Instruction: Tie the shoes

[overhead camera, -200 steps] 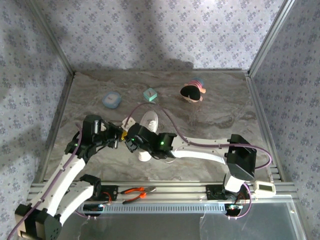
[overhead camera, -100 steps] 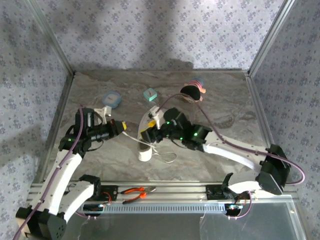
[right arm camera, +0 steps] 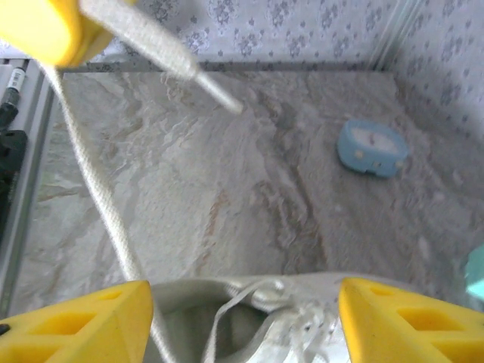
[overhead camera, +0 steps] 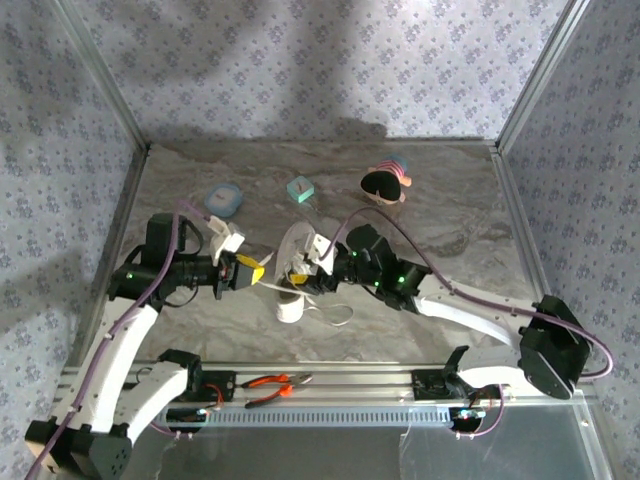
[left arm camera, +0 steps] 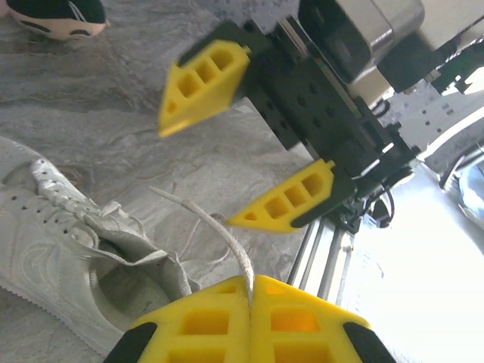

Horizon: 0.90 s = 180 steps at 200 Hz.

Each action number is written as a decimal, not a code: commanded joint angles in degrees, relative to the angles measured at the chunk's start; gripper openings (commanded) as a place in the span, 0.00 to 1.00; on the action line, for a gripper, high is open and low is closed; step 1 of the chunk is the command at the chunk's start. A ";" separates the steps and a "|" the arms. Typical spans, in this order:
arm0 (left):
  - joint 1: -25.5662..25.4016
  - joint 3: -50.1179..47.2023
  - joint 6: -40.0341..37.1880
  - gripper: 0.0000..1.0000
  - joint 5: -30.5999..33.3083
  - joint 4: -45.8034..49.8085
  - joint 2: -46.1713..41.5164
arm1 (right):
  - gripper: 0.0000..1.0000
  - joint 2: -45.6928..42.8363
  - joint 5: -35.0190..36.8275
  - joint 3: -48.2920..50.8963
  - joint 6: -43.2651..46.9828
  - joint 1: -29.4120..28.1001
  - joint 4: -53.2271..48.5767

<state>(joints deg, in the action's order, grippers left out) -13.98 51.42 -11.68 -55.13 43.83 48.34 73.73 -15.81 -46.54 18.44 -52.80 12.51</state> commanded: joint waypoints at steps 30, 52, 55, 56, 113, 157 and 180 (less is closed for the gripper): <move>-1.30 2.45 -6.97 0.00 -2.99 3.85 1.95 | 0.67 5.22 0.95 -5.84 12.95 -1.16 4.79; -1.49 2.80 -7.69 0.00 -3.10 4.65 2.80 | 0.66 6.28 0.14 -7.08 15.76 -1.61 4.91; -1.52 2.89 -7.74 0.00 -3.08 4.75 2.93 | 0.66 6.36 -0.18 -7.22 15.95 -1.68 4.81; -1.51 2.89 -7.74 0.00 -3.11 4.76 2.96 | 0.66 6.39 -0.31 -7.23 16.03 -1.69 4.72; -1.49 3.16 -8.36 0.00 -3.30 4.24 4.49 | 0.51 7.91 -2.60 -9.42 18.17 -3.30 2.64; -1.40 3.51 -9.15 0.00 -2.71 4.77 5.02 | 0.04 7.78 -1.65 -9.65 19.08 -3.71 1.30; -0.90 3.21 -8.32 0.04 -0.56 4.65 4.22 | 0.00 6.72 0.10 -10.20 19.96 -3.72 -1.72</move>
<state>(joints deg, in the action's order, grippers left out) -15.14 52.82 -18.65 -56.01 48.07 53.52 81.49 -17.23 -54.37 37.17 -56.21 14.48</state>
